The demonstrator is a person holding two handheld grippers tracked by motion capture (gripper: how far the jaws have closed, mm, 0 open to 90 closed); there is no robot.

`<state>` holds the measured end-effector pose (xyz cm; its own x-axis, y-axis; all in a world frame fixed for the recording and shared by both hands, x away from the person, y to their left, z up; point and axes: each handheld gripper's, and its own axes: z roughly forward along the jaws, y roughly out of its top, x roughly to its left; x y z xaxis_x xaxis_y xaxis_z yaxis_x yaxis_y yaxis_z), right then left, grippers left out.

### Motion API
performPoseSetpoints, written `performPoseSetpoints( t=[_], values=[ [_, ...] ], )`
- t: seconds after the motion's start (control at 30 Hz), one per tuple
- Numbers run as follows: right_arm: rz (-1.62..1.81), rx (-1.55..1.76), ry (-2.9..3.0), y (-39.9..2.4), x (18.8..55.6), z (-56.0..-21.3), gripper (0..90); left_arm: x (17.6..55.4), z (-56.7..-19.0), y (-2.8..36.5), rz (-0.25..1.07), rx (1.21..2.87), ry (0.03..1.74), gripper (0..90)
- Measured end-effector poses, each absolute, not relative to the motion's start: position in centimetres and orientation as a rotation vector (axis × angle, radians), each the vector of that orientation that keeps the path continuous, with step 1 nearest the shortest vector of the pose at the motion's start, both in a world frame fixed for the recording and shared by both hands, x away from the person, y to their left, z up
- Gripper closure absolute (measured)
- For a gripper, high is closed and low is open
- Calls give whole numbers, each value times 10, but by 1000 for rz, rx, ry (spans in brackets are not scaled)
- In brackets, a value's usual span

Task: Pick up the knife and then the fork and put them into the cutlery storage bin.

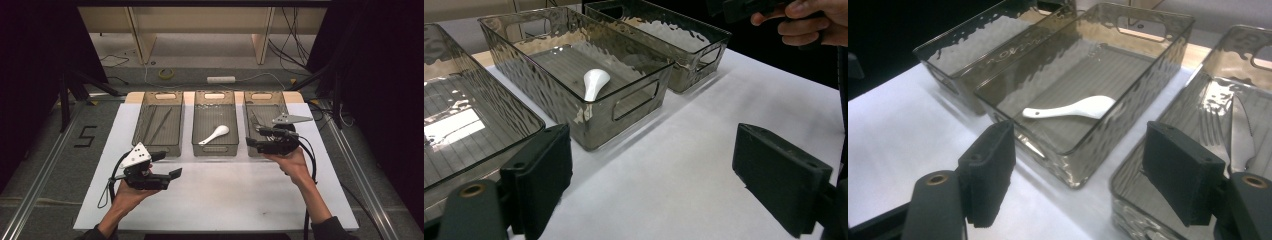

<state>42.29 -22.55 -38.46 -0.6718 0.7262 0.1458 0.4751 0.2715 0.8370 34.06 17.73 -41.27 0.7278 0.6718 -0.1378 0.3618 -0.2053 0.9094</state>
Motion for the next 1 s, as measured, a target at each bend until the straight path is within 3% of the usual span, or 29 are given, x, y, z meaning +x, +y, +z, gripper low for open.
performPoseSetpoints(
  t=[1.0],
  values=[
    [1486,1030,2227,-223,377,-398,239,340,-413,176,342,1824,802,158]
  ],
)
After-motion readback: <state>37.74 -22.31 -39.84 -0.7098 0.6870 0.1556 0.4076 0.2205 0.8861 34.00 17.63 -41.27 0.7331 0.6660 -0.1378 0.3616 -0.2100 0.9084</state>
